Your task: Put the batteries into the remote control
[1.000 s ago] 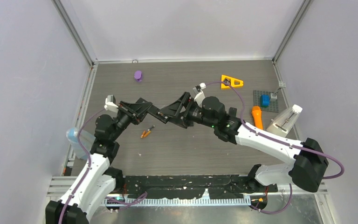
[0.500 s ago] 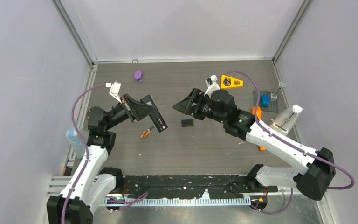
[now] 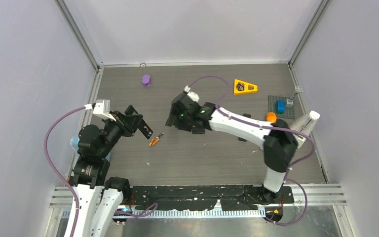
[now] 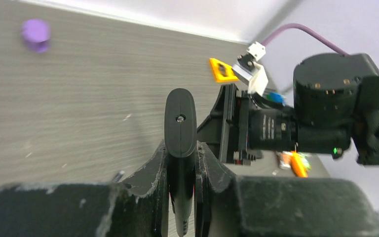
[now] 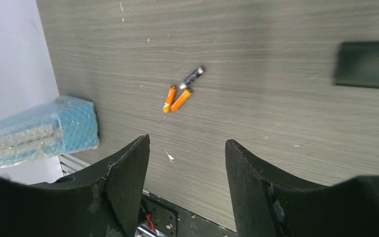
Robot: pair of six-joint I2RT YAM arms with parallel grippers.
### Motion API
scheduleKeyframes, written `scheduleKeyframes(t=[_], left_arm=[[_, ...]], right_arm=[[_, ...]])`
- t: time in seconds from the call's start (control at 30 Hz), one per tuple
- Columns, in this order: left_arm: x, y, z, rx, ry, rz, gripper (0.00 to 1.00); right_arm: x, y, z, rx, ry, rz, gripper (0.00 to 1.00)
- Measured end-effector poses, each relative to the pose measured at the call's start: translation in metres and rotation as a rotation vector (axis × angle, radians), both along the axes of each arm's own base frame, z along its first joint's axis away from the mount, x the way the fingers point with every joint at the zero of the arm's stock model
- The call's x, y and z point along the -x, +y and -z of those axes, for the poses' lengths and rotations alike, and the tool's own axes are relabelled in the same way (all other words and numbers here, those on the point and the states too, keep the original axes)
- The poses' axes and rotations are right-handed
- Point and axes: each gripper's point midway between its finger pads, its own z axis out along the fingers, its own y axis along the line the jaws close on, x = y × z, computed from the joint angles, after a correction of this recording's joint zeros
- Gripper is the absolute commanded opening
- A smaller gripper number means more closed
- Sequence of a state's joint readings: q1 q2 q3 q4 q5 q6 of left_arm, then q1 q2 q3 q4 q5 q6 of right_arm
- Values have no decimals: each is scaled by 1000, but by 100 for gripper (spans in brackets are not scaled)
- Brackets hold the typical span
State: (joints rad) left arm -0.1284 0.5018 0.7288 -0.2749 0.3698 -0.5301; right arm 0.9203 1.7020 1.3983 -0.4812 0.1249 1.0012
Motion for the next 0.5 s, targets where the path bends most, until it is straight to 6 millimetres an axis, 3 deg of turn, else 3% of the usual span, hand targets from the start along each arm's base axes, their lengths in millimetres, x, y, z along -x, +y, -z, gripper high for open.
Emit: scheduleKeyframes(t=[0.2, 0.5], left_arm=[[8, 40, 24, -30, 100, -235, 0], [30, 76, 24, -48, 116, -427, 0]], right_arm=[[17, 61, 35, 61, 105, 10, 56], [33, 107, 76, 144, 178, 66, 56]])
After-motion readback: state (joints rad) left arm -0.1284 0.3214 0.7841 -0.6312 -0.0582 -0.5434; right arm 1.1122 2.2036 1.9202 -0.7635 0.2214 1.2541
